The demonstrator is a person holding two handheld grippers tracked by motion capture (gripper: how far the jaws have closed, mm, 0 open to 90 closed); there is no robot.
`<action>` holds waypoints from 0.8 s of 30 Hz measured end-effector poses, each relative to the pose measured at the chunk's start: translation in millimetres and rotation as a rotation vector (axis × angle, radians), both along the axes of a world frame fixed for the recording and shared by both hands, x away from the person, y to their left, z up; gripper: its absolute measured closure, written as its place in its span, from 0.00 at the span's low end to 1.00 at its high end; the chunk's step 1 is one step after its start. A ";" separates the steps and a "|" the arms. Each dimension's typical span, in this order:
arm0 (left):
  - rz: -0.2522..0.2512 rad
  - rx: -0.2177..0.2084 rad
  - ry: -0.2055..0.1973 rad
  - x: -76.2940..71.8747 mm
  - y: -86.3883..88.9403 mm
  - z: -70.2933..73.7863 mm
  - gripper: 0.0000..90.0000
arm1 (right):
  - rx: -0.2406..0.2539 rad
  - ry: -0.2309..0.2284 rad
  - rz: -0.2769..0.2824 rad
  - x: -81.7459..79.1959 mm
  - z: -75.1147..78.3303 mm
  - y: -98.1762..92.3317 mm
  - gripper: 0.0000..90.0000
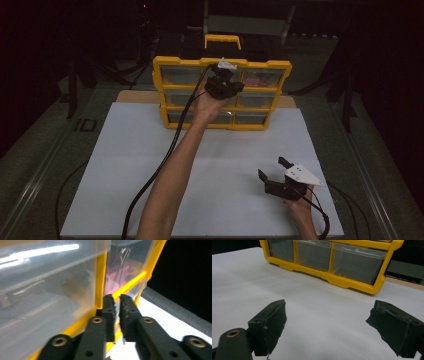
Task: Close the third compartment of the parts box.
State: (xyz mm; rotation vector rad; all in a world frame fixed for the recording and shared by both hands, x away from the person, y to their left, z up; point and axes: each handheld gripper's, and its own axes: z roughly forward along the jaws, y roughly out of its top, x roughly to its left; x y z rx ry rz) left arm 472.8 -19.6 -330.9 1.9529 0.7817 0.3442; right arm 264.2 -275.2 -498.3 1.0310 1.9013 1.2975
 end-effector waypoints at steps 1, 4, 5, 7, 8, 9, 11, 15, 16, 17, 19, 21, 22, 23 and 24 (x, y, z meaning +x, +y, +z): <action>-0.002 0.006 -0.003 -5.2 6.0 0.5 0.84 | -0.003 -0.001 -0.001 -0.2 0.0 0.3 0.14; -0.021 0.015 -0.001 -11.4 14.1 2.3 0.76 | -0.005 -0.002 0.000 -0.1 -0.2 0.8 0.14; -0.021 0.015 -0.001 -11.4 14.1 2.3 0.73 | -0.005 -0.002 0.000 -0.1 -0.2 0.8 0.14; -0.036 0.028 -0.010 -20.1 24.0 5.0 0.68 | -0.006 -0.001 0.001 -0.1 -0.3 1.0 0.14; -0.042 0.030 -0.015 -22.9 27.2 5.7 0.66 | -0.007 -0.001 0.002 0.0 -0.4 1.0 0.14; -0.044 0.033 -0.019 -25.1 29.5 6.2 0.64 | -0.007 -0.001 0.003 0.0 -0.5 1.2 0.14; -0.046 0.041 -0.026 -30.9 34.9 6.1 0.59 | -0.010 -0.002 0.004 -0.2 -0.5 1.5 0.14; -0.046 0.079 -0.040 -44.3 47.6 3.0 0.47 | -0.012 -0.002 0.006 -0.6 -0.4 2.1 0.14; -0.043 0.082 -0.043 -47.3 51.7 2.3 0.44 | -0.013 -0.002 0.008 -0.6 -0.5 2.3 0.14; -0.040 0.086 -0.045 -49.8 54.8 1.8 0.41 | -0.015 -0.001 0.008 -0.7 -0.5 2.5 0.14; -0.027 0.103 -0.064 -57.5 64.8 -0.3 0.36 | -0.014 -0.001 0.009 -1.0 -0.5 3.3 0.14; -0.022 0.106 -0.066 -60.0 68.1 -1.0 0.32 | -0.013 0.000 0.009 -1.3 -0.4 3.9 0.14; -0.012 0.112 -0.066 -64.0 73.7 -2.2 0.32 | -0.013 0.000 0.011 -1.4 -0.4 4.2 0.14; 0.015 0.116 -0.065 -71.1 82.8 -4.4 0.23 | -0.017 -0.002 0.015 -1.6 -0.4 5.3 0.14; 0.022 0.113 -0.062 -74.8 87.7 -5.7 0.21 | -0.019 -0.001 0.016 -1.8 -0.4 5.8 0.14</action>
